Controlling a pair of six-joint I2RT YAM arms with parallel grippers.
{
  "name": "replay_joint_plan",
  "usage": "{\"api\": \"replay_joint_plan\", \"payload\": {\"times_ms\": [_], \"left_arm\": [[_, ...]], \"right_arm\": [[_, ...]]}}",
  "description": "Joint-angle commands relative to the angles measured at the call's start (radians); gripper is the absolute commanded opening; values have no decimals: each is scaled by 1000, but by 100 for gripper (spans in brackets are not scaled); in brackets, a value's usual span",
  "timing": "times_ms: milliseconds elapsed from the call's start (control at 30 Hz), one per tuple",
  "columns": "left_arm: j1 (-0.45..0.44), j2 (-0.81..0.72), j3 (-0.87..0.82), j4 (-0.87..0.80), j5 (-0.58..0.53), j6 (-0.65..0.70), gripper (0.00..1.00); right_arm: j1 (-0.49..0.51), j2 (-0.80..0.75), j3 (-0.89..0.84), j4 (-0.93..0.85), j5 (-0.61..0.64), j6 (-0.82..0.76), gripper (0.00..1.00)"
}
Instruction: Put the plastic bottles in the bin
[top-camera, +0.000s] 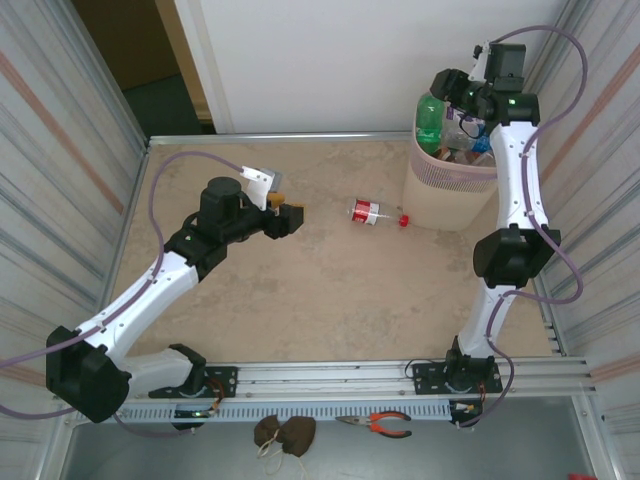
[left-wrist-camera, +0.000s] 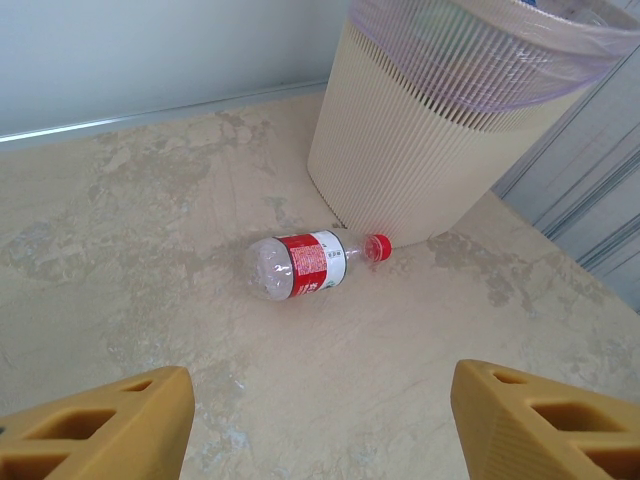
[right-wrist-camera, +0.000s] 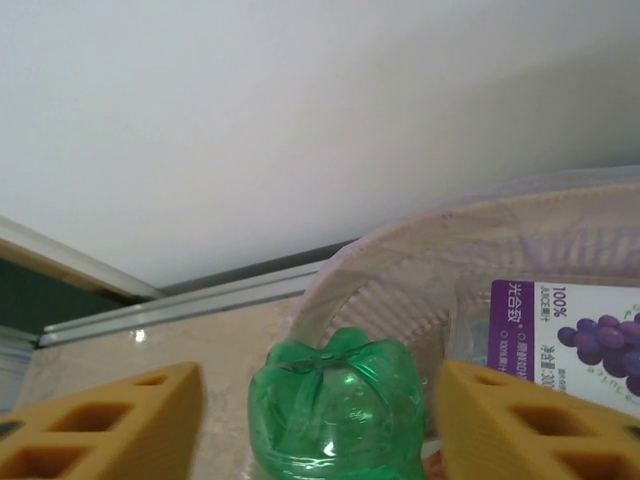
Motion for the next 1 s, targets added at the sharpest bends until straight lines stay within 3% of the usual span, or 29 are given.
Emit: {"api": "replay_joint_plan", "payload": {"times_ms": [0, 200, 333, 600, 967], "left_arm": [[7, -20, -8, 11, 3, -10, 69], [7, -32, -15, 8, -3, -10, 69], [6, -37, -17, 6, -7, -9, 69], [6, -38, -25, 8, -8, -9, 69], [6, -32, -24, 17, 4, -12, 69]], "right_arm": [[15, -17, 32, 17, -20, -25, 45], [36, 49, 84, -11, -59, -30, 29], [44, 71, 58, -43, -30, -46, 27], [42, 17, -153, 18, 12, -34, 25], [56, -68, -101, -25, 33, -60, 25]]}}
